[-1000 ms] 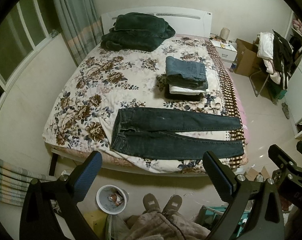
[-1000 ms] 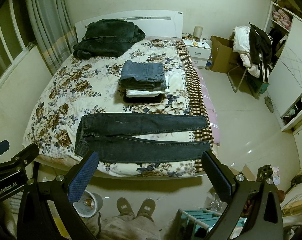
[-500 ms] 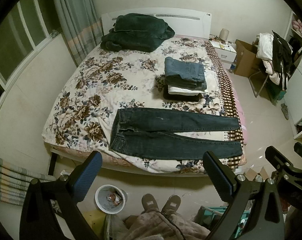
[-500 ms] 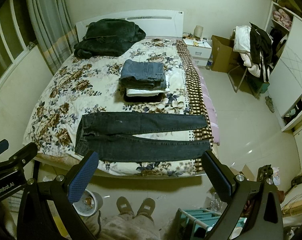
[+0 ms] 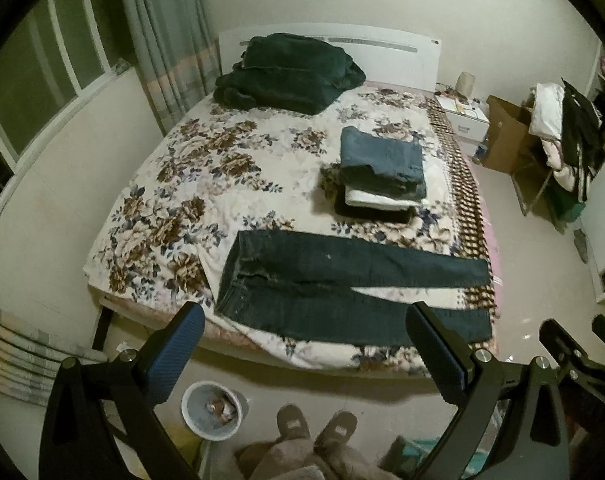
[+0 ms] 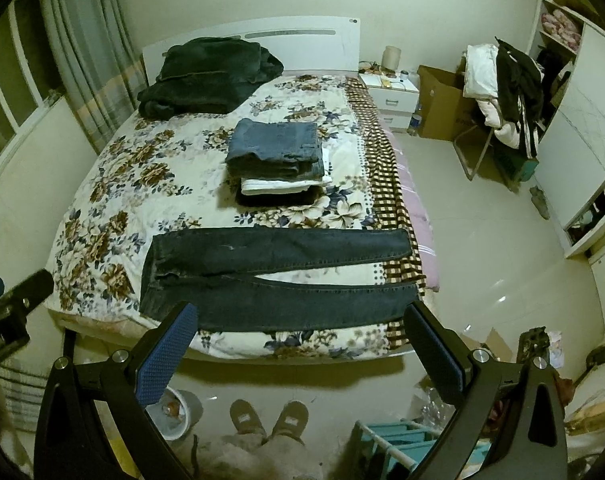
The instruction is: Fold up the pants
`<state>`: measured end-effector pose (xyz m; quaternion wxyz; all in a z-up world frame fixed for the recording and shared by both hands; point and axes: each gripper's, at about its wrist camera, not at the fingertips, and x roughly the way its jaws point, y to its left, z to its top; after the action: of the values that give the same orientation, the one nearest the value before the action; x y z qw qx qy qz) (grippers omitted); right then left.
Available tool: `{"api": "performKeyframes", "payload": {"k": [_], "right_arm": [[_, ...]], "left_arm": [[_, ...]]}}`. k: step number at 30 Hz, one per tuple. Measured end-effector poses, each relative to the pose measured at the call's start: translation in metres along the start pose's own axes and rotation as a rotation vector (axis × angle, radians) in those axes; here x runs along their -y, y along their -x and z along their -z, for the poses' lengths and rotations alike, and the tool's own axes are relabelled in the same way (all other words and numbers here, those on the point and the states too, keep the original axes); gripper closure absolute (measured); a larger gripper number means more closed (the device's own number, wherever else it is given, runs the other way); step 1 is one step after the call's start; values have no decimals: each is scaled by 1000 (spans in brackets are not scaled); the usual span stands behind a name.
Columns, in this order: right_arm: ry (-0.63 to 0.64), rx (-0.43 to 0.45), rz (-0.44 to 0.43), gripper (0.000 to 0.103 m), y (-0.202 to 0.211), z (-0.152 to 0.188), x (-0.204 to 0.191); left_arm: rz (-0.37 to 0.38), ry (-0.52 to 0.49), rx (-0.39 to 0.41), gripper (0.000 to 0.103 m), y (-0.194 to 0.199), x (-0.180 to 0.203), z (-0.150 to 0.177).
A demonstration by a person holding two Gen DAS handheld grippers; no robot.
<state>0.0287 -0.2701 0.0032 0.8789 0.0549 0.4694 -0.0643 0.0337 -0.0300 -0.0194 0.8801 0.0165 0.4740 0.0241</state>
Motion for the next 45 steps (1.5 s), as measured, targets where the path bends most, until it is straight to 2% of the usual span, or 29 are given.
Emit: {"api": "performKeyframes", "payload": {"k": [3, 7, 12, 21, 27, 31, 34, 37, 41, 45], "right_arm": [[9, -2, 8, 0, -34, -12, 4], [21, -3, 44, 0, -88, -33, 8], [9, -52, 61, 0, -168, -65, 13], [-8, -162, 129, 0, -351, -137, 14], [22, -258, 152, 0, -490, -169, 9], [88, -308, 165, 0, -579, -164, 8], [199, -362, 175, 0, -659, -149, 2], [295, -437, 160, 0, -736, -127, -4], [422, -546, 130, 0, -820, -99, -12], [513, -600, 80, 1, -866, -83, -21]], "left_arm": [[-30, -22, -1, 0, -30, 10, -10], [-53, -50, -46, 0, -76, 19, -23], [-50, -68, -97, 0, -145, 28, -51], [-20, -97, -198, 0, -283, 43, -109], [-34, -150, -290, 0, -403, 62, -117], [-91, -272, -340, 0, -499, 93, -97], [-79, -357, -418, 0, -571, 114, -74], [-89, -417, -469, 0, -624, 127, -56], [-85, -506, -513, 0, -669, 144, -41], [-47, -570, -529, 0, -690, 153, -37]]}}
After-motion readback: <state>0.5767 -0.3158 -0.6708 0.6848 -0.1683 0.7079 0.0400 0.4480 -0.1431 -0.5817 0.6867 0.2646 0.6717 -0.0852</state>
